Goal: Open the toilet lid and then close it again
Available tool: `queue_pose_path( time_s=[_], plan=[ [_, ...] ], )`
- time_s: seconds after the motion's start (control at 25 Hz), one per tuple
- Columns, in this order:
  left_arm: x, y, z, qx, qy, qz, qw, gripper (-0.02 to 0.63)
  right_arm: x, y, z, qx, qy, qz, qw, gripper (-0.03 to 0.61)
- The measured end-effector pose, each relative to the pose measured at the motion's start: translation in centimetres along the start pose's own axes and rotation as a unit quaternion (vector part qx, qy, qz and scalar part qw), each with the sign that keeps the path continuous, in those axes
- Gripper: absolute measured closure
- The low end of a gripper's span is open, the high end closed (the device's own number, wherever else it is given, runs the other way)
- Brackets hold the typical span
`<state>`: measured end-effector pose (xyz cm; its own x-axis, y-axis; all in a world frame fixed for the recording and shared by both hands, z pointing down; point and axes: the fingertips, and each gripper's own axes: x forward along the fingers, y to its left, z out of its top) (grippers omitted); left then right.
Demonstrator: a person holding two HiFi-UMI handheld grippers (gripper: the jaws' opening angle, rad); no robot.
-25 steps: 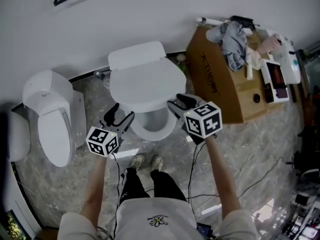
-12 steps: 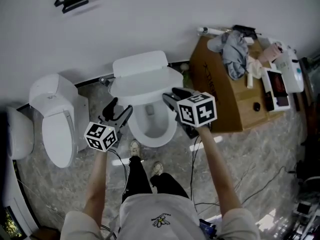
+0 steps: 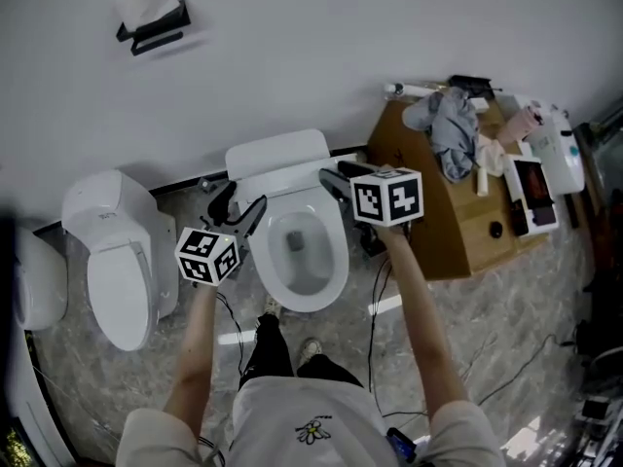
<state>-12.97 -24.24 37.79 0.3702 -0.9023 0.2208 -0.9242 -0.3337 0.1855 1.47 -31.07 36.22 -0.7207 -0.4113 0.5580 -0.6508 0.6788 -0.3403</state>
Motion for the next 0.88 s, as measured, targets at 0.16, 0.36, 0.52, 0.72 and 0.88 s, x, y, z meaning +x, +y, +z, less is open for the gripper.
queue_pose_path(
  time_s=[0.16, 0.36, 0.52, 0.72, 0.88],
  plan=[
    [1.9, 2.6, 2.4, -0.004, -0.003, -0.001, 1.0000, 0.296, 1.9, -0.6, 3.8, 0.013, -0.009, -0.002, 1.000, 0.369],
    [4.8, 5.9, 4.8, 0.002, -0.001, -0.007, 1.0000, 0.298, 4.6, -1.8, 8.4, 0.033, -0.026, -0.006, 0.999, 0.370],
    [7.2, 8.5, 6.4, 0.008, 0.004, -0.013, 0.9999, 0.301, 7.0, -2.9, 11.8, 0.044, -0.034, -0.016, 0.998, 0.371],
    [9.9, 11.8, 8.0, 0.009, 0.002, -0.016, 0.9998, 0.302, 10.1, -4.2, 15.5, 0.059, -0.053, -0.022, 0.997, 0.374],
    [12.3, 14.1, 8.9, 0.009, 0.000, -0.018, 0.9998, 0.302, 12.3, -5.4, 18.1, 0.069, -0.086, -0.031, 0.993, 0.379]
  ],
)
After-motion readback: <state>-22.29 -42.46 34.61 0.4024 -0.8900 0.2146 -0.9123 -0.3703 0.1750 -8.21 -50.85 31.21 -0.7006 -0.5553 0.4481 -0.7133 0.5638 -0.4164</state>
